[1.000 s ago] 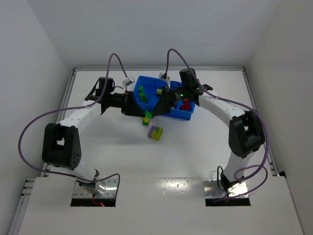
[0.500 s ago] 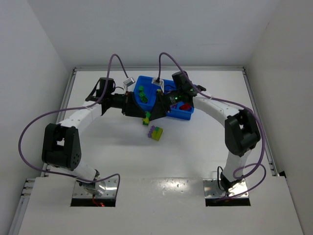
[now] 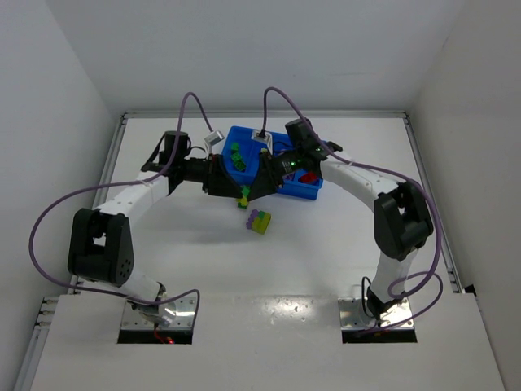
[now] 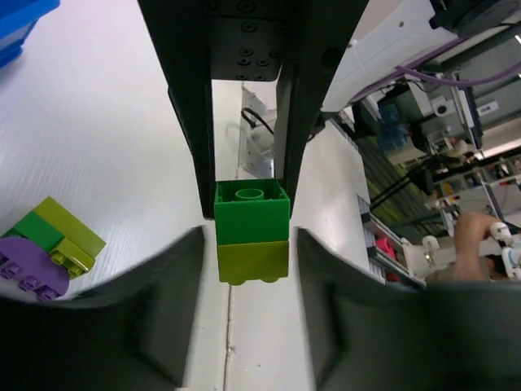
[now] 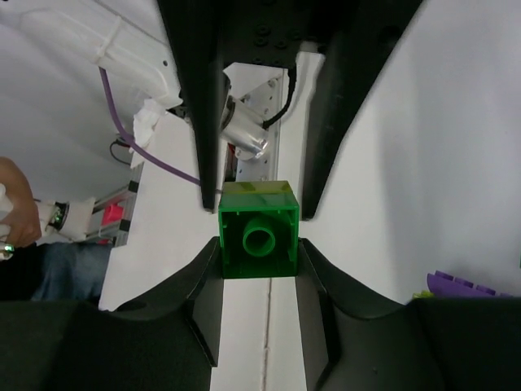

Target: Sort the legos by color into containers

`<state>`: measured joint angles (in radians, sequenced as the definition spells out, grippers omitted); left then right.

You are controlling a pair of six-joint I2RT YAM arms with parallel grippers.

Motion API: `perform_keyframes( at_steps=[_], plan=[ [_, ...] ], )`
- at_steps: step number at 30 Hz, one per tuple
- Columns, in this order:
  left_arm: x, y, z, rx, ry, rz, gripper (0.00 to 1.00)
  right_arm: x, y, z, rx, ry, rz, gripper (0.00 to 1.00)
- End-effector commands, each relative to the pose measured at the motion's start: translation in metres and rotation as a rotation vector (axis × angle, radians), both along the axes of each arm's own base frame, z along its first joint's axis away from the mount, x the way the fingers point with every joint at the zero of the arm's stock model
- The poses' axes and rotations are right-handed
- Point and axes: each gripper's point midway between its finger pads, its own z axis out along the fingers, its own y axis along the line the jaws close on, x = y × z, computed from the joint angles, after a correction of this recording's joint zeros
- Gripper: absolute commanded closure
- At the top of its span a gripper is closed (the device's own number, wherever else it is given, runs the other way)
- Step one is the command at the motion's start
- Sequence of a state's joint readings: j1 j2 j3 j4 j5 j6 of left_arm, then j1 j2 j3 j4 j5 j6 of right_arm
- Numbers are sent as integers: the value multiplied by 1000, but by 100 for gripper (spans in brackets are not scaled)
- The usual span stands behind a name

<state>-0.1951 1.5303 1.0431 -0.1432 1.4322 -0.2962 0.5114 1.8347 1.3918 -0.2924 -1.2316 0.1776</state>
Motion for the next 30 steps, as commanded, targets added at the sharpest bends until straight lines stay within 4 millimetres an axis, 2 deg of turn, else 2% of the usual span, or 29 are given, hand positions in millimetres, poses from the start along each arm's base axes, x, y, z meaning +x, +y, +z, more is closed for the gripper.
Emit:
perform_keyframes(
  at_steps=[1, 5, 6, 14, 21, 30],
  plan=[
    [-5, 0, 3, 13, -81, 31, 41, 7, 1, 46, 110, -139, 12, 91],
    [-12, 2, 4, 22, -117, 53, 33, 4, -5, 58, 128, -146, -6, 91],
    [-12, 3, -2, 32, -103, 62, 33, 5, -4, 59, 134, -157, -6, 91],
    [-15, 0, 5, 26, -126, 54, 32, 1, -2, 57, 129, -136, 0, 91],
    [-17, 0, 9, 13, -132, 38, 32, 2, -2, 36, 94, -90, -7, 91],
    [-19, -2, 16, 1, -158, 21, 34, 0, 1, 25, 79, -66, 3, 91]
  ],
)
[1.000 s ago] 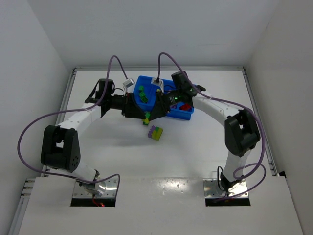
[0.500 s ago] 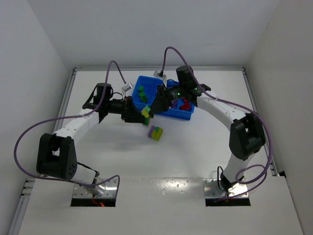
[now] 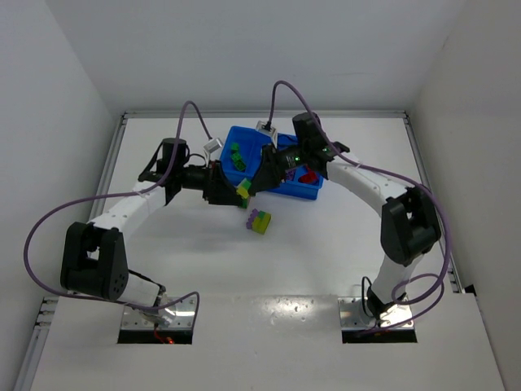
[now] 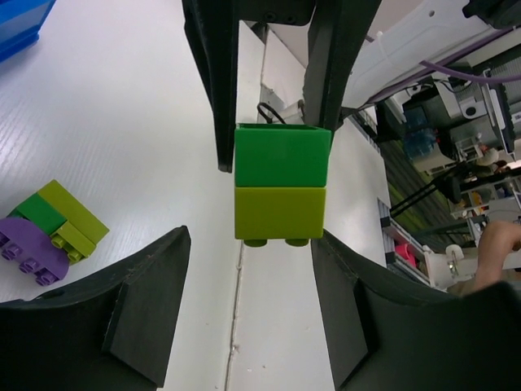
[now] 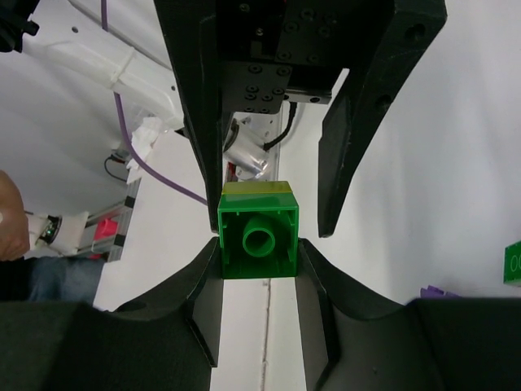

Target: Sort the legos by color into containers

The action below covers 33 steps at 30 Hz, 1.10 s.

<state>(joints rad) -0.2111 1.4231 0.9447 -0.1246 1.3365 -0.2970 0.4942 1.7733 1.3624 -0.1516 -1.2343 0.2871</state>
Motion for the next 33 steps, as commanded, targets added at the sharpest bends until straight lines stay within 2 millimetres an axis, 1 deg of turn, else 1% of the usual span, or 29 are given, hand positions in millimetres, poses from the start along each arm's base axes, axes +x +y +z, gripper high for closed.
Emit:
perform_keyframes(
  at_steps=[1, 2, 3, 5, 6, 8, 9, 15, 18, 19, 21, 22, 24, 25, 26, 27, 28, 29, 30, 31, 32, 33],
  plan=[
    [-5, -3, 25, -43, -121, -45, 34, -6, 4, -3, 23, -29, 40, 91],
    [-4, -3, 28, -45, -130, -45, 36, -6, 4, -3, 23, -29, 40, 91],
    [-4, -3, 26, -47, -119, -52, 39, -7, 3, -6, 18, -21, 40, 91],
    [-3, -4, 28, -49, -128, -52, 41, -12, 4, -9, 10, -5, 49, 91],
    [-3, -4, 27, -53, -118, -61, 45, -12, 5, -9, 12, -14, 50, 91],
    [-2, -4, 30, -55, -127, -62, 49, -12, 5, -9, 12, -14, 50, 91],
    [-2, -4, 30, -55, -127, -62, 54, -12, 5, -9, 12, -14, 50, 91],
    [-2, -4, 30, -55, -127, -62, 60, -13, 8, -14, 3, -8, 52, 91],
    [-3, -4, 27, -53, -118, -61, 70, -13, 8, -14, 3, -8, 52, 91],
    [-3, -4, 27, -53, -118, -61, 77, -11, 8, -15, 1, -19, 46, 91],
    [-3, -4, 27, -53, -118, -61, 84, -12, 7, -16, -2, -19, 47, 91],
    [-3, -4, 27, -53, -118, -61, 89, -12, 7, -16, -2, -19, 47, 92],
    [-4, -3, 23, -51, -106, -61, 93, -7, 5, -17, -7, -21, 28, 92],
    [-6, -3, 21, -45, -105, -54, 94, -4, 6, -12, 4, -41, 27, 92],
    [-8, -2, 19, -38, -104, -43, 98, 5, 0, -9, 6, -41, 3, 92],
    [-8, -2, 13, -30, -90, -35, 100, 4, 0, -5, 11, -50, 3, 92],
    [-8, -1, 15, -27, -103, -26, 100, 8, -4, -5, 11, -50, -11, 92],
    [-8, -1, 10, -19, -91, -17, 100, 10, -4, 1, 15, -70, -19, 92],
    [-8, -1, 12, -16, -100, -10, 100, 15, -8, 1, 15, -70, -34, 92],
    [-8, 0, 7, -7, -90, -1, 100, 20, -13, 1, 14, -71, -50, 92],
    [-10, 0, 7, -8, -91, -1, 100, 19, -13, 6, 19, -80, -50, 93],
    [-10, 0, 7, -8, -91, -1, 100, 24, -18, 6, 17, -71, -67, 93]
  ],
)
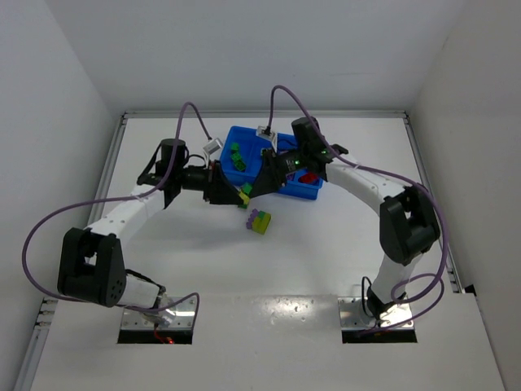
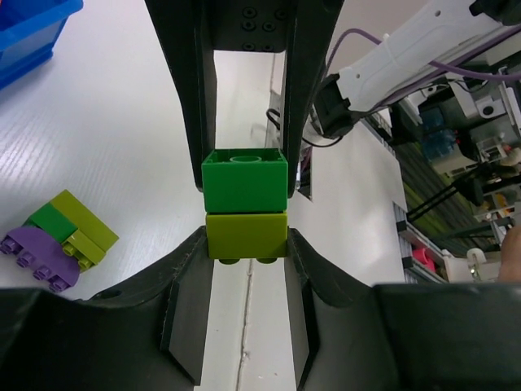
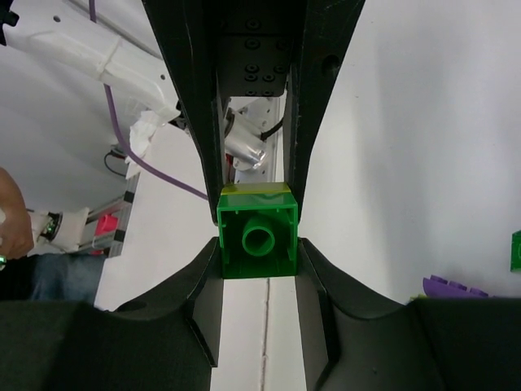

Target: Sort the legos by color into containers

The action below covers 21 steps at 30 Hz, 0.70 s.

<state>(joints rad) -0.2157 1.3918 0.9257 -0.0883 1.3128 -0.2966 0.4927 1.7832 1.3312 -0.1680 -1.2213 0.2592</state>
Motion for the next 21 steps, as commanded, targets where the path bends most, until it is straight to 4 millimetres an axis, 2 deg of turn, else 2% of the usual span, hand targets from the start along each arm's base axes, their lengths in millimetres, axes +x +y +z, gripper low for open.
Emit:
perform_keyframes(
  at_steps=[1, 3, 7, 11, 13, 14, 16, 17, 20, 21],
  plan=[
    [-10, 1, 4, -9, -41, -16, 100, 31, -21, 23, 43, -93, -77, 93],
    [-13, 1, 4, -9, -32, -15, 100, 38, -29, 33, 57, -122, -104, 93],
    [-17, 2, 0, -5, -34, -7, 100, 48, -42, 35, 57, -133, -152, 93],
    [-11, 3, 2, 14, -71, 38, 100, 63, -49, 32, 35, -153, -218, 93],
    [-2, 11, 6, 26, -89, 99, 100, 76, -49, 23, 3, -155, -268, 93],
    [7, 17, 11, 38, -123, 157, 100, 90, -46, 22, -25, -193, -320, 93],
    [22, 32, 15, 60, -133, 263, 100, 106, -42, 7, -74, -196, -367, 93],
    [33, 40, 15, 85, -150, 335, 100, 121, -40, 5, -107, -206, -433, 93],
    [50, 62, 24, 112, -179, 482, 100, 155, -23, -9, -169, -245, -517, 93],
    [51, 63, 26, 115, -189, 497, 100, 159, -13, -13, -182, -262, -512, 93]
  ],
)
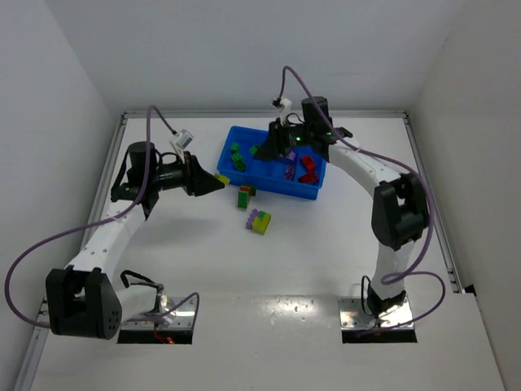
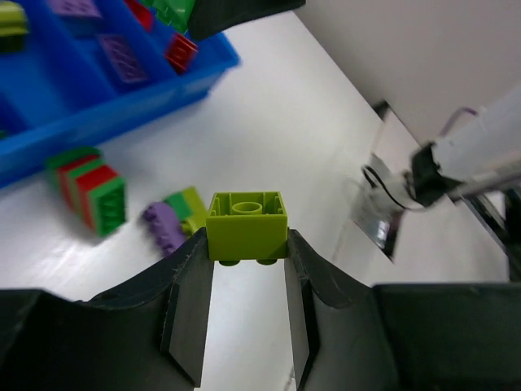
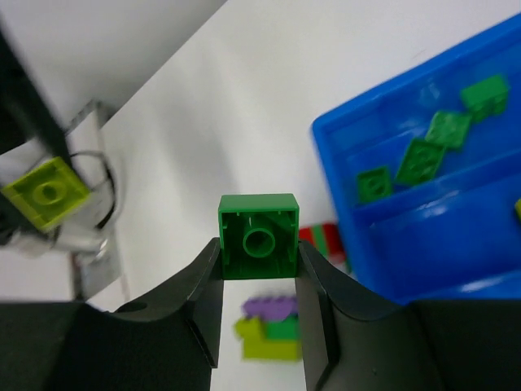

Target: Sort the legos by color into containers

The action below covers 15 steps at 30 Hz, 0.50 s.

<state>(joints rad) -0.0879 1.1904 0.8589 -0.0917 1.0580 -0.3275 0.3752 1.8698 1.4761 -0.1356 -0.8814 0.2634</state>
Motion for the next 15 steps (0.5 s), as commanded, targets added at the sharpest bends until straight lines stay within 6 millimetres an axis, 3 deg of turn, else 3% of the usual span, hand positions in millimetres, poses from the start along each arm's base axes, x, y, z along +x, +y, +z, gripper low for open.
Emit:
perform_keyframes(
  at_steps=[1, 3, 4, 5, 9, 13, 15],
  plan=[
    [21, 21, 19, 31, -87, 164, 100, 42, 22, -10, -89, -89, -110, 93],
    [24, 24, 19, 50, -87, 186, 100, 65, 35, -25, -128, -94, -136, 93],
    [24, 28, 22, 59, -105, 191, 100, 75, 43, -17, -125, -118, -145, 93],
    [24, 29, 23, 64, -93, 200, 100, 85, 44, -43, -158, -72, -167, 93],
    [24, 32, 24, 69, -100, 207, 100, 99, 55, -65, -210, -100, -210, 93],
    [24, 32, 24, 69, -100, 207, 100, 111, 63, -101, -247, -83, -215, 92],
    [24, 32, 28, 63, -103, 209, 100, 118, 63, -106, -257, -88, -231, 84]
  ],
)
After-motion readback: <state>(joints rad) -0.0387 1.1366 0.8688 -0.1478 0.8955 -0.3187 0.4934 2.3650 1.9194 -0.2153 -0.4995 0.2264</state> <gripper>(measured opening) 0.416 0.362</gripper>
